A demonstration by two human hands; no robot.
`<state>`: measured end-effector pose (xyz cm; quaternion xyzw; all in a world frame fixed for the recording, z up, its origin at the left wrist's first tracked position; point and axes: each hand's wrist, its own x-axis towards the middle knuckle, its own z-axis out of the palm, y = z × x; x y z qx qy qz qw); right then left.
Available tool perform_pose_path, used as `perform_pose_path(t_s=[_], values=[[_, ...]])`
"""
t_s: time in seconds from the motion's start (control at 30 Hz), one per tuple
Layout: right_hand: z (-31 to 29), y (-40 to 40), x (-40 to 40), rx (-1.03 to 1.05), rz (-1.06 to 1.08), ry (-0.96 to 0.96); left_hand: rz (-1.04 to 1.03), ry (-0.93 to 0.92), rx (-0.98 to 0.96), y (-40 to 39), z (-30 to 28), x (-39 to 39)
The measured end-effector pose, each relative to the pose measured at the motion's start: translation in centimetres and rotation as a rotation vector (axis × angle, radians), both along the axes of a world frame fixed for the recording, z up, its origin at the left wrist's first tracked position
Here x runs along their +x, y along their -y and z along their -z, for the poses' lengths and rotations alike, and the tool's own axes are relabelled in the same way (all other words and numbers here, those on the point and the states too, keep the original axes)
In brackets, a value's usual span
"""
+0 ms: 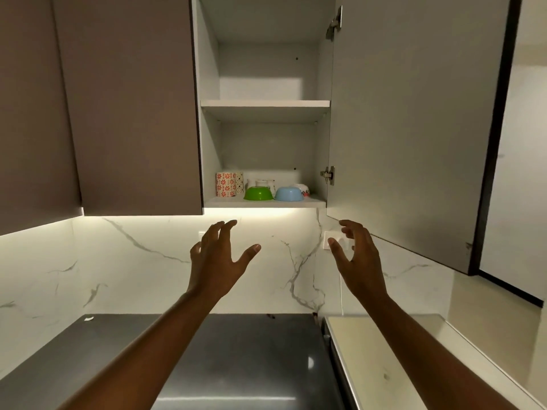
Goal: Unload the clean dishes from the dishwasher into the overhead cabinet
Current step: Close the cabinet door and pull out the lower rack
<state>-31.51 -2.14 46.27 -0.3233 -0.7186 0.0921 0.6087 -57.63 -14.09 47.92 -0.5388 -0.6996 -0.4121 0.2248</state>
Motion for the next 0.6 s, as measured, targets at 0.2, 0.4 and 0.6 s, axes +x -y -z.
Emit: perform_pose_path(t_s=[0.2,0.4,0.6], values=[[1.5,6.8,-0.7,-0.027,0.04,0.009,0.004,-0.018,-0.024,6.5,1.5,-0.2],[1.0,11.8,2.6,0.057,0.146,0.003,0.029,0.002,-0.036,10.0,1.6,1.4],[-3.7,14.6,8.3,0.318,0.241,-0.155,0.089,0.074,-0.062,11.5,0.8,4.6]])
